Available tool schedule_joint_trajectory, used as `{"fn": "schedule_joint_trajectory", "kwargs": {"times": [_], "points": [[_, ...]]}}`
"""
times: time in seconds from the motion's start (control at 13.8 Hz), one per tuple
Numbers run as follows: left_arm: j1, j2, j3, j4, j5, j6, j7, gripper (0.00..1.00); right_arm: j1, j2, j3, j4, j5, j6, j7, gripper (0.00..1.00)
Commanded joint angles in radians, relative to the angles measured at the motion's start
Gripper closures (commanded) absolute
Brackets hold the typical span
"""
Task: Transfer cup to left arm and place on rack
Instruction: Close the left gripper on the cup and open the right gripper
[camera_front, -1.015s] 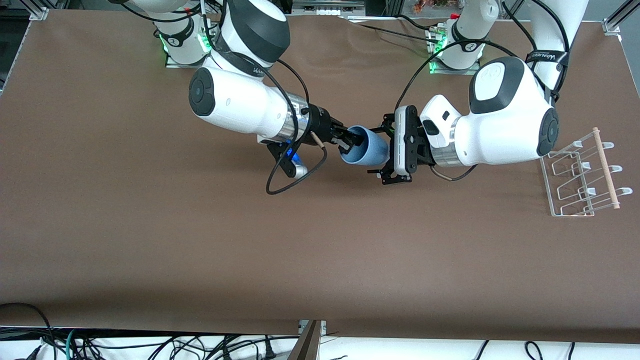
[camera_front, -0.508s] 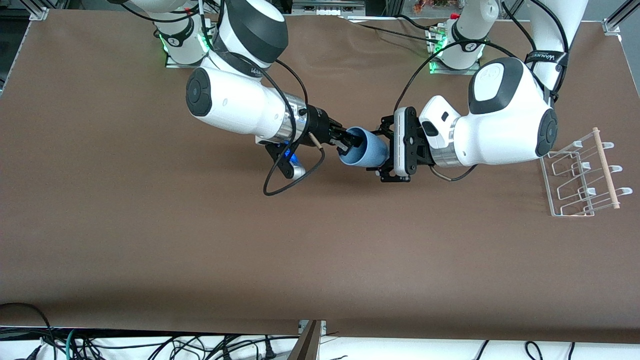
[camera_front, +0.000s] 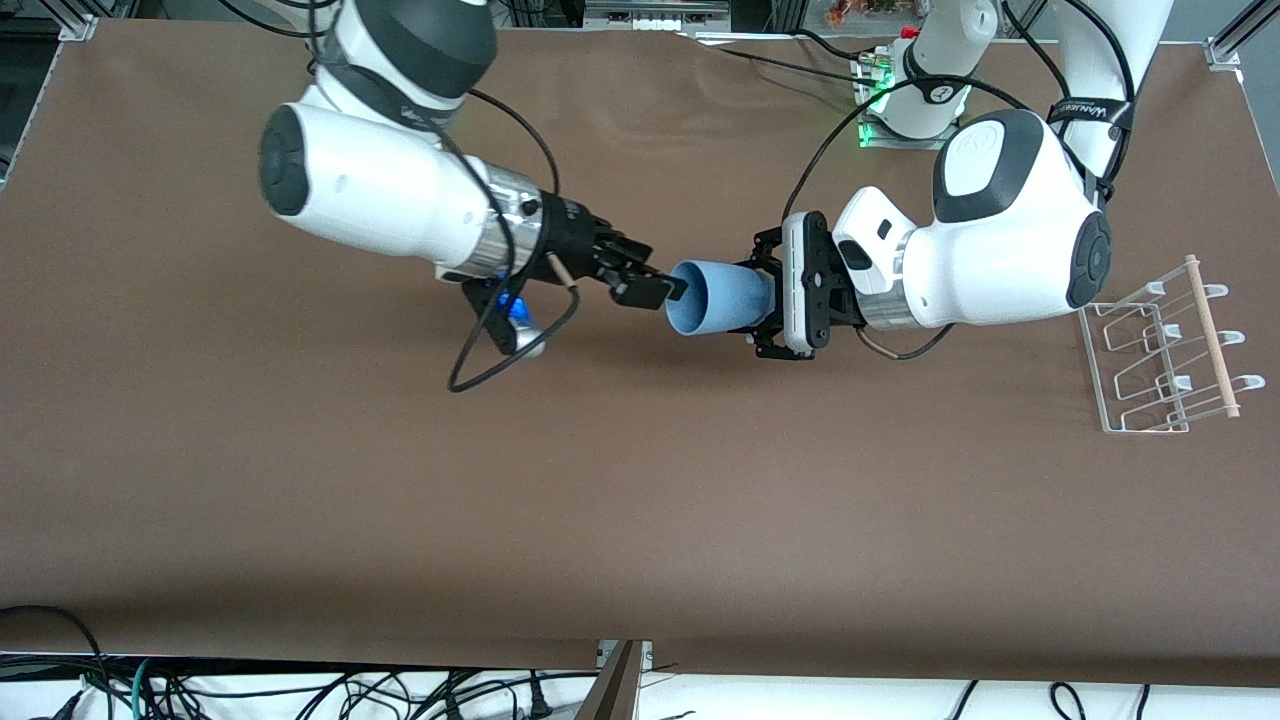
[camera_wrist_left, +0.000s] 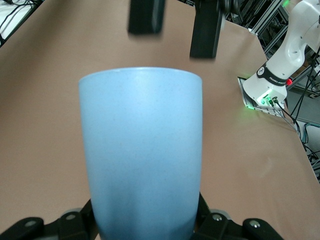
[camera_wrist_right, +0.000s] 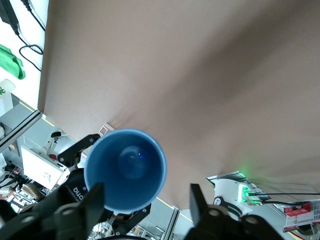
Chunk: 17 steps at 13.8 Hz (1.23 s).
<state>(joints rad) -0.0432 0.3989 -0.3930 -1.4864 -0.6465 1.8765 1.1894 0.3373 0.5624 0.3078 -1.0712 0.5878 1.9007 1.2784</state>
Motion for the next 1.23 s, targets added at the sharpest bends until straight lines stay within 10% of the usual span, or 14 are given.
{"fn": "schedule_joint_trajectory", "kwargs": {"times": [0.0, 0.36, 0.73, 0.94, 1.16], "points": [[0.012, -0.015, 0.000, 0.001, 0.005, -0.003, -0.004, 0.89, -0.101, -0.024, 0.004, -0.006, 0.078, -0.136, -0.086, 0.15], [0.048, -0.006, 0.083, 0.057, 0.027, -0.123, -0.011, 0.89, -0.383, -0.022, -0.004, -0.007, 0.064, -0.530, -0.399, 0.05], [0.074, -0.003, 0.204, 0.230, 0.314, -0.394, -0.011, 0.95, -0.463, -0.025, -0.004, -0.010, -0.338, -0.669, -0.647, 0.03], [0.104, -0.005, 0.220, 0.276, 0.526, -0.465, -0.008, 0.95, -0.463, -0.086, -0.003, -0.057, -0.572, -0.657, -0.879, 0.02], [0.098, -0.009, 0.218, 0.275, 0.808, -0.491, -0.007, 0.95, -0.468, -0.313, -0.041, -0.342, -0.611, -0.473, -1.002, 0.03]]}}
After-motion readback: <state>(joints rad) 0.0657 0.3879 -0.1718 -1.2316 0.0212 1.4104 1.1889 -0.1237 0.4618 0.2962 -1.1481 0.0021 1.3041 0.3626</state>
